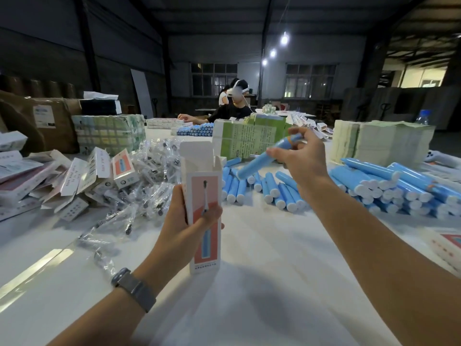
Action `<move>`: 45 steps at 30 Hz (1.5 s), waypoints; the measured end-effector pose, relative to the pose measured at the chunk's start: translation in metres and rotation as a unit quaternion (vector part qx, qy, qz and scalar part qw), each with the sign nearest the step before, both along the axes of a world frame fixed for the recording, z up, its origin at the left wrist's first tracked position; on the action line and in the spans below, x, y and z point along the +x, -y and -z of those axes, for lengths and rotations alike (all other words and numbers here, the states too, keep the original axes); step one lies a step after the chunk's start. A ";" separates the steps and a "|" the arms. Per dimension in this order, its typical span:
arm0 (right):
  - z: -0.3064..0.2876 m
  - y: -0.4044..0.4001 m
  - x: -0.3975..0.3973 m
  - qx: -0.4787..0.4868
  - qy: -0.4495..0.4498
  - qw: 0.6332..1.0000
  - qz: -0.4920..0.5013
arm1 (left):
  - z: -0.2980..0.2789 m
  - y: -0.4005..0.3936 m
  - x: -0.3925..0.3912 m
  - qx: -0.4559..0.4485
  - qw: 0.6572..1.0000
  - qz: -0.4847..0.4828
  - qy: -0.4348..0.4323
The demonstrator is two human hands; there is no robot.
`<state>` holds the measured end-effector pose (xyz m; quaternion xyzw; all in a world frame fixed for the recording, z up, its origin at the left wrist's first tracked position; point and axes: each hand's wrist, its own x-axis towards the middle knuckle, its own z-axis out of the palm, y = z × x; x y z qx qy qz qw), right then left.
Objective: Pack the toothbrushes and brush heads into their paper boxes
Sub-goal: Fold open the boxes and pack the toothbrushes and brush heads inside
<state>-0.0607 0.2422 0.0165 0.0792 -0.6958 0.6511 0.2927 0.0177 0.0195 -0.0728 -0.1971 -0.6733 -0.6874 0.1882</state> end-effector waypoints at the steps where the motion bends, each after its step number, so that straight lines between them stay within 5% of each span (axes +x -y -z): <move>1: -0.007 0.009 0.008 -0.042 -0.023 0.998 -0.041 | 0.000 0.001 0.001 -0.003 1.000 0.003 -0.003; 9: -0.047 0.052 0.071 -0.179 -0.153 0.948 -0.215 | 0.002 -0.004 0.004 -0.052 0.998 -0.001 -0.035; 16: -0.051 0.065 0.088 -0.004 -0.260 0.964 -0.056 | 0.001 -0.005 0.005 -0.060 0.996 -0.015 -0.056; 23: -0.025 0.071 0.073 0.255 -0.173 0.945 -0.107 | 0.000 -0.008 0.005 -0.060 0.996 -0.031 -0.062; 28: 0.000 0.082 0.051 0.186 -0.159 0.961 -0.130 | -0.001 0.010 -0.006 -0.035 0.990 -0.119 -0.074; 31: 0.027 0.086 0.030 0.180 -0.074 0.975 -0.106 | 0.001 0.023 -0.014 -0.040 0.969 -0.221 -0.102; 35: 0.063 0.099 0.002 0.411 0.080 0.899 -0.129 | 0.000 0.036 -0.020 -0.005 0.944 -0.320 -0.083; 40: 0.080 0.142 -0.015 0.559 0.084 0.806 -0.173 | -0.001 0.044 -0.024 -0.015 0.922 -0.376 -0.094; 45: 0.089 0.188 -0.009 0.532 -0.034 0.817 -0.220 | -0.017 0.052 -0.020 -0.009 0.907 -0.399 -0.136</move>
